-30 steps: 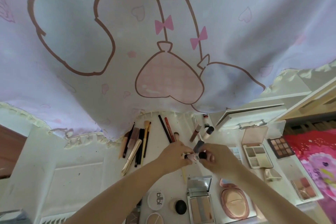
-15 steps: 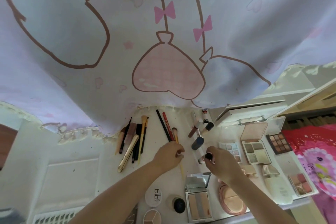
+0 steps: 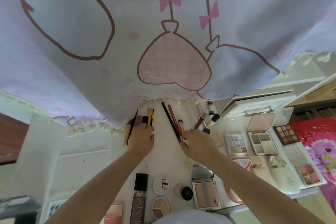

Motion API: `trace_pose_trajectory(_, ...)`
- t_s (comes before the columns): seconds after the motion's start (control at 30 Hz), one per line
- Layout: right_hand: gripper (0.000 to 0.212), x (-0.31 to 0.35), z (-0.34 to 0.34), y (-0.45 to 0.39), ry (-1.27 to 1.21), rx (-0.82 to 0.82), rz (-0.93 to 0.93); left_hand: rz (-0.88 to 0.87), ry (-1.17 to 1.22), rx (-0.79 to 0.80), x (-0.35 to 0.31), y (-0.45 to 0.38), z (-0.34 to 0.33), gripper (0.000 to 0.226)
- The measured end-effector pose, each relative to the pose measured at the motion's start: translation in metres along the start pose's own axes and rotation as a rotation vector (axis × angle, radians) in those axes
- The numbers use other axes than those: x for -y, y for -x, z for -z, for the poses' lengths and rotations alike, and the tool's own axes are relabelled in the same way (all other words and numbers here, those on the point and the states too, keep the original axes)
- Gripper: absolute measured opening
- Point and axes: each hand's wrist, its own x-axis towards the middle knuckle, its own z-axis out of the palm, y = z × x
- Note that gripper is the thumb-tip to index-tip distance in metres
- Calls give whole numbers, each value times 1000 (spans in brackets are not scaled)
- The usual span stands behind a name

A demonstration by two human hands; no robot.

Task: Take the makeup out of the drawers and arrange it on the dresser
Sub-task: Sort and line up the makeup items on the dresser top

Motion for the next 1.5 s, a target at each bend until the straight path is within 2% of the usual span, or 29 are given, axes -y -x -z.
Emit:
trace_pose_trajectory(0.13, 30, 10, -11, -37, 19, 135, -64, 80, -48, 34, 12, 6, 6, 25)
trace_pose_trajectory(0.27, 32, 10, -23, -61, -38, 131, -126, 81, -40, 63, 16, 13, 12, 34)
trace_pose_trajectory(0.53, 38, 20, -32, -76, -63, 87, -181, 60, -6, 86, 20, 18, 21, 31)
trace_pose_trajectory(0.7, 21, 25, -24, -75, -183, 45, -245, 44, -6, 91, 17, 20, 28, 31)
trace_pose_trajectory(0.77, 13, 26, -12, -68, -192, -27, -217, 8, 9, 60, 11, 19, 34, 33)
trace_pose_trajectory(0.9, 18, 18, 24, -38, -346, -171, -41, -120, -49, 14, -10, 18, 43, 48)
trace_pose_trajectory(1.03, 13, 9, 61, 0, -476, -233, 183, -158, -2, 7, -45, 28, 61, 32)
trace_pose_trajectory(1.1, 19, 5, 73, 12, -464, -229, 239, -162, 0, 27, -61, 39, 74, 27)
trace_pose_trajectory(1.23, 33, 0, 96, 37, -569, -149, 271, -155, -47, 20, -80, 65, 101, 22)
trace_pose_trajectory(1.33, 35, -1, 102, 51, -631, -151, 348, -179, -30, 22, -94, 87, 117, 20)
trace_pose_trajectory(1.4, 36, -1, 106, 58, -686, -138, 332, -184, -9, 60, -97, 98, 124, 17)
trace_pose_trajectory(1.5, 36, -32, 123, 58, -989, -310, 191, 4, 59, 68, -70, 113, 129, 25)
